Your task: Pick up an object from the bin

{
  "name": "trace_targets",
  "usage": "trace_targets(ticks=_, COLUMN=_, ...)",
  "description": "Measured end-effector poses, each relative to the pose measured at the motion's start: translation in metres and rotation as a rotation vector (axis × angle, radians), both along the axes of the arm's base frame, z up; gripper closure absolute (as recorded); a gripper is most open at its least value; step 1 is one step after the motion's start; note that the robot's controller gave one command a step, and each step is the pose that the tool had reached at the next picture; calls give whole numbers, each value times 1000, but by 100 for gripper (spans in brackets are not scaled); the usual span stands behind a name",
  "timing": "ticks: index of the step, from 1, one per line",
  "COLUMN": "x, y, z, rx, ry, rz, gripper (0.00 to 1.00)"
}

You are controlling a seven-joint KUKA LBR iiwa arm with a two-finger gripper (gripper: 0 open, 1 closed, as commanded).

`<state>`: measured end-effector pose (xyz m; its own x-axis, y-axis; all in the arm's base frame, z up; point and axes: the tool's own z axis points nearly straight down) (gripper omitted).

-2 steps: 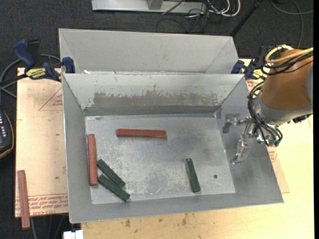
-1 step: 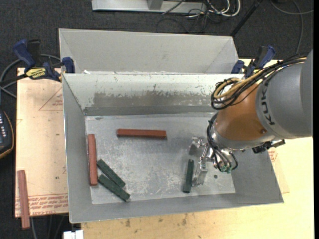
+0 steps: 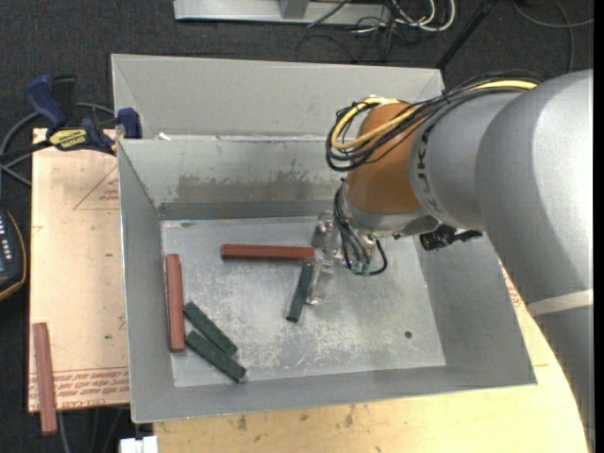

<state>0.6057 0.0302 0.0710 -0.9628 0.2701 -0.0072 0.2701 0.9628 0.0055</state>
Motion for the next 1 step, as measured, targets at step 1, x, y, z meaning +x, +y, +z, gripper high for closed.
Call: trace_targets(ticks=1, x=-2, y=-5, z=0, rx=-3, ry=5, rz=-6, gripper=100)
